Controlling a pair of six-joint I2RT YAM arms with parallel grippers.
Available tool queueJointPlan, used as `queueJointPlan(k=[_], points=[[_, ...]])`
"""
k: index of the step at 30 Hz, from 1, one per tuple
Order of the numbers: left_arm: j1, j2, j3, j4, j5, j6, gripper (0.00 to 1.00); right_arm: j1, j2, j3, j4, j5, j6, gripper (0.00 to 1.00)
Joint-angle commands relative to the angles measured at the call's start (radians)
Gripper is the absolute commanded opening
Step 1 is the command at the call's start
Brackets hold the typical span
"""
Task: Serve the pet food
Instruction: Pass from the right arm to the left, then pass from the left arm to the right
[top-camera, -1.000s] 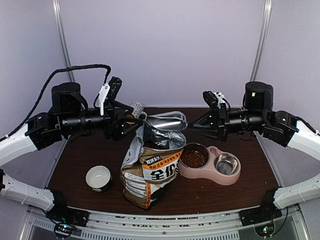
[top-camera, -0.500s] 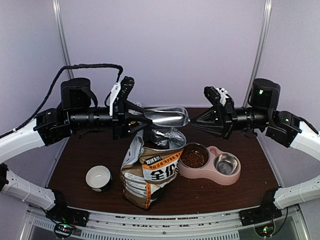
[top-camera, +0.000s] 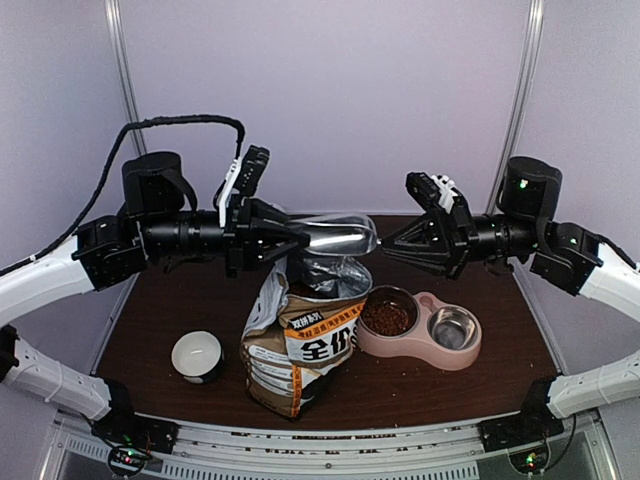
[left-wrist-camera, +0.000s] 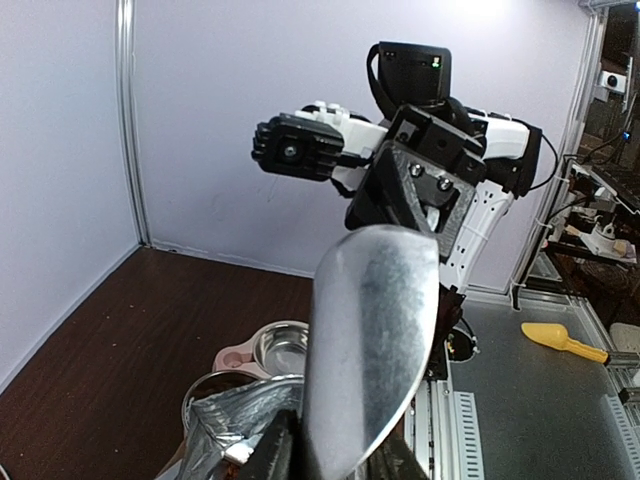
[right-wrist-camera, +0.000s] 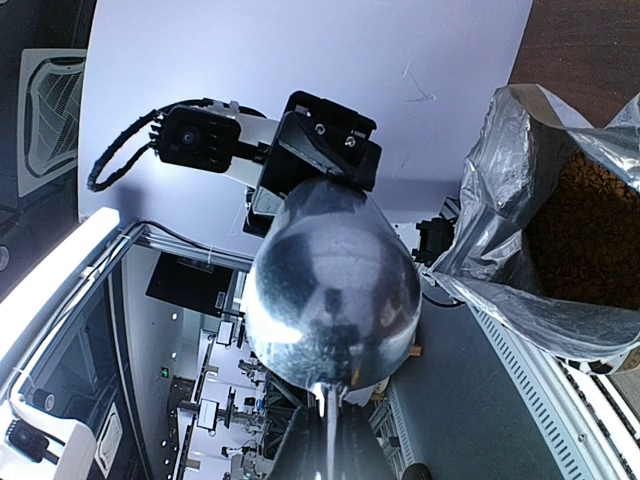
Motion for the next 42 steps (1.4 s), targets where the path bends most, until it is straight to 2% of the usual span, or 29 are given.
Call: queueJointPlan(k=[1,3,10,16,21,24,26,29,31,35,42], points=[[-0.007,0.008,0.029,0.083,0.060,-0.036,0.29,-0.005,0.003,-0.018,0.064,-0.020,0.007,0.00],[-0.007,0.007,0.028,0.083,0.057,-0.037,0.27,-0.005,0.004,-0.021,0.071,-0.023,0.011,0.00],[-0.007,0.008,0.015,0.087,0.056,-0.059,0.02,-0.004,0.005,-0.036,0.078,-0.020,0.010,0.00],[-0.007,-0.011,-0.018,0.076,0.009,-0.135,0.00,-0.010,0.005,-0.027,0.069,0.016,-0.068,0.24],[-0.005,-0.011,0.001,-0.037,-0.065,-0.299,0.00,-0.012,-0.006,0.056,-0.118,0.121,-0.389,0.55],[0.014,0.003,0.013,-0.134,-0.105,-0.464,0.00,-0.010,-0.024,0.069,-0.163,0.162,-0.541,0.64],[0.026,0.001,-0.024,-0.112,-0.070,-0.570,0.00,-0.006,-0.048,0.037,-0.117,0.166,-0.584,0.69],[0.029,-0.014,-0.070,-0.014,-0.031,-0.699,0.00,0.018,-0.052,0.020,-0.137,0.196,-0.665,0.71],[0.029,-0.012,-0.069,-0.011,-0.029,-0.735,0.00,0.053,-0.047,0.026,-0.185,0.255,-0.737,0.71],[0.029,-0.006,-0.047,-0.042,-0.033,-0.763,0.00,0.114,-0.043,0.029,-0.210,0.344,-0.816,0.71],[0.029,-0.007,-0.038,-0.065,-0.023,-0.779,0.00,0.130,-0.042,0.010,-0.228,0.417,-0.865,0.70]])
